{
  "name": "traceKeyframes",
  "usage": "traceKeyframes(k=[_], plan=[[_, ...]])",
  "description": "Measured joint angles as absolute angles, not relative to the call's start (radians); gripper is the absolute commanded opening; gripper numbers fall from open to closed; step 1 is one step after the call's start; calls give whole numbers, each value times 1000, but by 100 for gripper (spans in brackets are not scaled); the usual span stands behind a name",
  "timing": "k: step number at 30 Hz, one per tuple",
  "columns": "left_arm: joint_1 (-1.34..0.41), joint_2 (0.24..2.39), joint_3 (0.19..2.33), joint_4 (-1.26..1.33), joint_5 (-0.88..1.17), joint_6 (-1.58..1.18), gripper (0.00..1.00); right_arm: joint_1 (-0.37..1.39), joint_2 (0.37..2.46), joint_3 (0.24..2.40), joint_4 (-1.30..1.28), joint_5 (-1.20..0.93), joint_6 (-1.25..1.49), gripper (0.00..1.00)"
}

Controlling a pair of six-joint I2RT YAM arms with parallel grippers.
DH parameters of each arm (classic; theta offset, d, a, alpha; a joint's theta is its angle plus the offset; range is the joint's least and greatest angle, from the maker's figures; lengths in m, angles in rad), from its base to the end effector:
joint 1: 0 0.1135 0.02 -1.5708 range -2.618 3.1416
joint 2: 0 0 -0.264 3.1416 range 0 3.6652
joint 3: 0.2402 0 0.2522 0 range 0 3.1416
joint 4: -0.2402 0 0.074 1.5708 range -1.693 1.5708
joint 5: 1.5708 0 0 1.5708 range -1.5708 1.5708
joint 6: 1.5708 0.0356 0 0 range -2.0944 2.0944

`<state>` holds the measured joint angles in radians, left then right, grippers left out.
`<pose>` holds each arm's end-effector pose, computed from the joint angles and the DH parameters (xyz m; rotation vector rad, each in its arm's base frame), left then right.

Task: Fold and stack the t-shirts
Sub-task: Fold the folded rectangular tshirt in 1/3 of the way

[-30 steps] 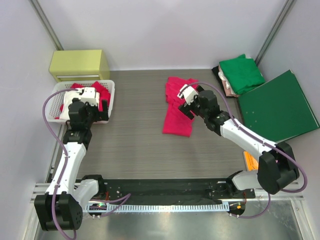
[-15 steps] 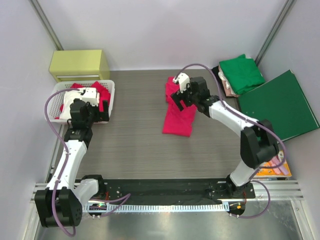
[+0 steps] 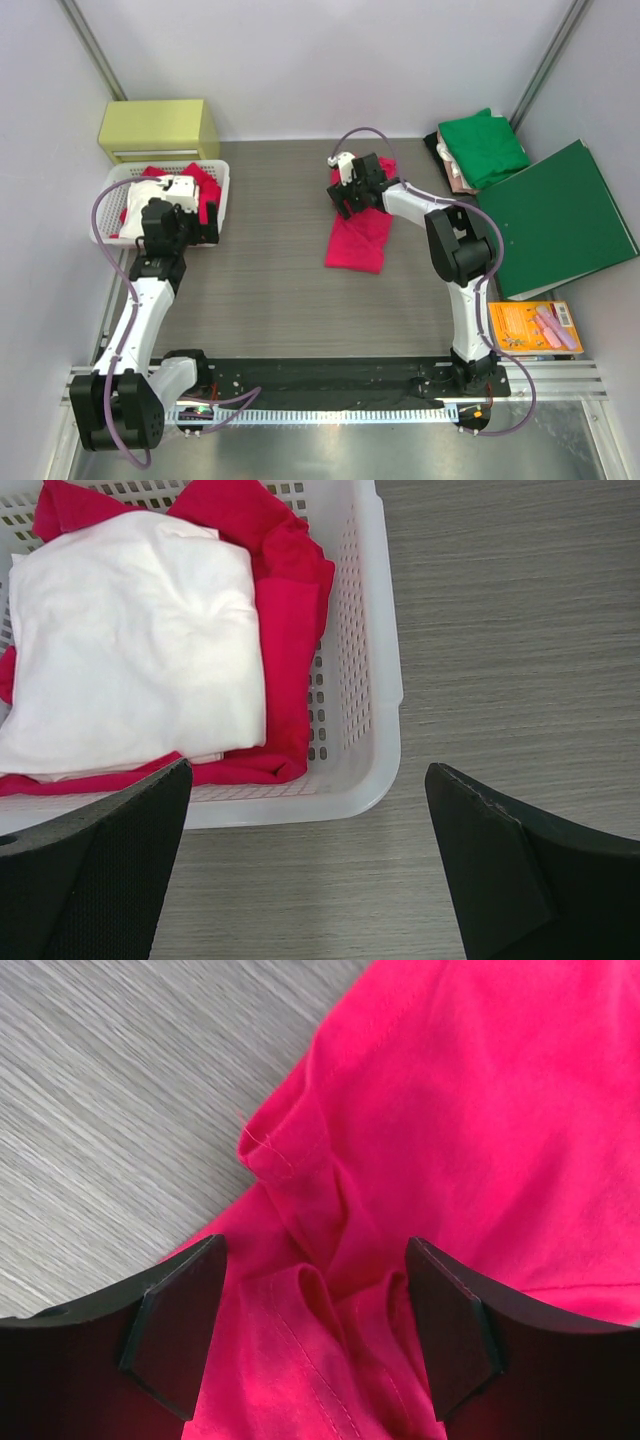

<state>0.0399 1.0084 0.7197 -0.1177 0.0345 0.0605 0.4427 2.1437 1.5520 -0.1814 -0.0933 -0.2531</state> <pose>0.2317 0.0080 0.2813 0.0428 1.9766 0.0312 0.4307 0.2079 0.1721 -0.8440 2.1918 0.2028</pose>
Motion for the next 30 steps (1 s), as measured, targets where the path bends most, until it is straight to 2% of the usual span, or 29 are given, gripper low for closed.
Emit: traceKeyframes(k=[3, 6, 7, 9, 10, 12, 14, 15, 17, 18, 21, 30], plan=[[40, 1018, 720, -119, 35, 60, 100, 441, 2143, 1552, -189, -88, -243, 75], [40, 1022, 720, -119, 35, 60, 100, 439, 2133, 1552, -188, -85, -238, 65], [40, 1023, 720, -119, 36, 60, 100, 439, 2129, 1552, -188, -84, -237, 53], [40, 1024, 720, -120, 36, 60, 100, 439, 2120, 1552, -187, -81, -239, 41], [40, 1024, 720, -120, 36, 60, 100, 438, 2114, 1552, -184, -79, -234, 28], [40, 1024, 720, -120, 36, 60, 100, 438, 2112, 1552, -179, -77, -236, 18], [40, 1024, 720, -120, 35, 60, 100, 438, 2112, 1552, -180, -75, -234, 20], [40, 1024, 720, -120, 35, 60, 100, 438, 2112, 1552, -181, -75, -232, 30], [40, 1024, 720, -120, 35, 60, 100, 438, 2112, 1552, -183, -75, -234, 36], [40, 1024, 720, -120, 35, 60, 100, 438, 2112, 1552, -185, -75, -231, 46], [40, 1024, 720, -120, 36, 60, 100, 438, 2109, 1552, -196, -77, -237, 58], [40, 1024, 720, -121, 36, 60, 100, 438, 2057, 1507, -201, -77, -257, 59]])
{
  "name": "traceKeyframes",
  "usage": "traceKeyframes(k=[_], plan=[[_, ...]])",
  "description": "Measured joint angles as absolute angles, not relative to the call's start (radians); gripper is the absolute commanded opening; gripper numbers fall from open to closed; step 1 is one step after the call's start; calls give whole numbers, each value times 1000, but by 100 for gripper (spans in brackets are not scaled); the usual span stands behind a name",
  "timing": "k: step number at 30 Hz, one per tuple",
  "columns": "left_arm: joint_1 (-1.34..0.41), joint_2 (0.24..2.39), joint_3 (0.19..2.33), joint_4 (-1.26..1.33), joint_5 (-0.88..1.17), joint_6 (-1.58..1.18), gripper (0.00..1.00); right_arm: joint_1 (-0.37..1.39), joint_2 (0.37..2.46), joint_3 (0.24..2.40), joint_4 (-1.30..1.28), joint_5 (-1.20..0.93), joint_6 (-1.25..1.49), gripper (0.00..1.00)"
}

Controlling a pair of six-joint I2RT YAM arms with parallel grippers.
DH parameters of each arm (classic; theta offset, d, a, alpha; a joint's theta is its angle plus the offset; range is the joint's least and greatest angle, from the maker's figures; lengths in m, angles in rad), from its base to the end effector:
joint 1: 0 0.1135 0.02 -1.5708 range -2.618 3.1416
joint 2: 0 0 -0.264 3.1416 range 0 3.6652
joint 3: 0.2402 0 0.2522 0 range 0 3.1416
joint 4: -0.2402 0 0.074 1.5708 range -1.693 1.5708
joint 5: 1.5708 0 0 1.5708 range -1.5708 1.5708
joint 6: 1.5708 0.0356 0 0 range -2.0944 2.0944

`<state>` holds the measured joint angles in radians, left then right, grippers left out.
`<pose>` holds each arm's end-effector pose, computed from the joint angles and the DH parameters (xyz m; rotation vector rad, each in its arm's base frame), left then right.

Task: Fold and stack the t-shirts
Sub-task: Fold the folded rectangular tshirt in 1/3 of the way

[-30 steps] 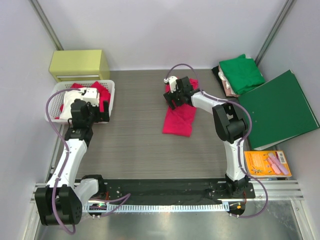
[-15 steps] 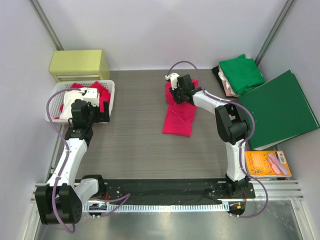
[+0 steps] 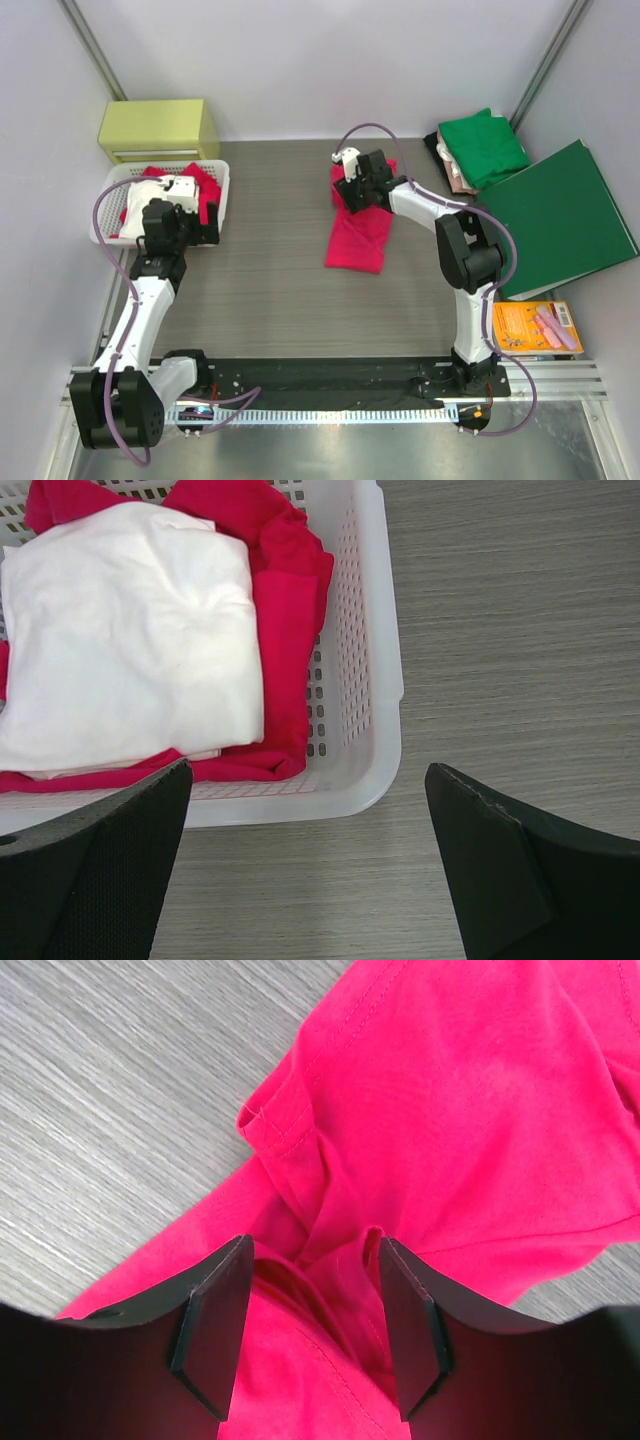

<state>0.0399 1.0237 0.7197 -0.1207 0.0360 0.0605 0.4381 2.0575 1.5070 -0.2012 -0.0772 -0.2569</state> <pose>0.2341 0.0081 0.2777 0.0437 1.9948 0.0287 0.4187 0.1992 0.1951 -0.8289 2.1740 0.1808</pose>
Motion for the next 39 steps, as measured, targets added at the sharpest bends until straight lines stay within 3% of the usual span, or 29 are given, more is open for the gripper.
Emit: traceKeyframes(k=[16, 33, 34, 37, 39], plan=[[40, 1024, 720, -121, 38, 60, 100, 438, 1970, 1450, -192, -126, -256, 58], [40, 1023, 720, -124, 39, 60, 100, 438, 2036, 1440, -189, -130, -260, 56], [40, 1023, 720, -124, 39, 60, 100, 438, 2047, 1440, -189, -130, -260, 54], [40, 1024, 720, -124, 39, 60, 100, 438, 2069, 1440, -191, -131, -262, 30], [40, 1023, 720, -124, 39, 60, 100, 438, 2071, 1440, -192, -131, -262, 2]])
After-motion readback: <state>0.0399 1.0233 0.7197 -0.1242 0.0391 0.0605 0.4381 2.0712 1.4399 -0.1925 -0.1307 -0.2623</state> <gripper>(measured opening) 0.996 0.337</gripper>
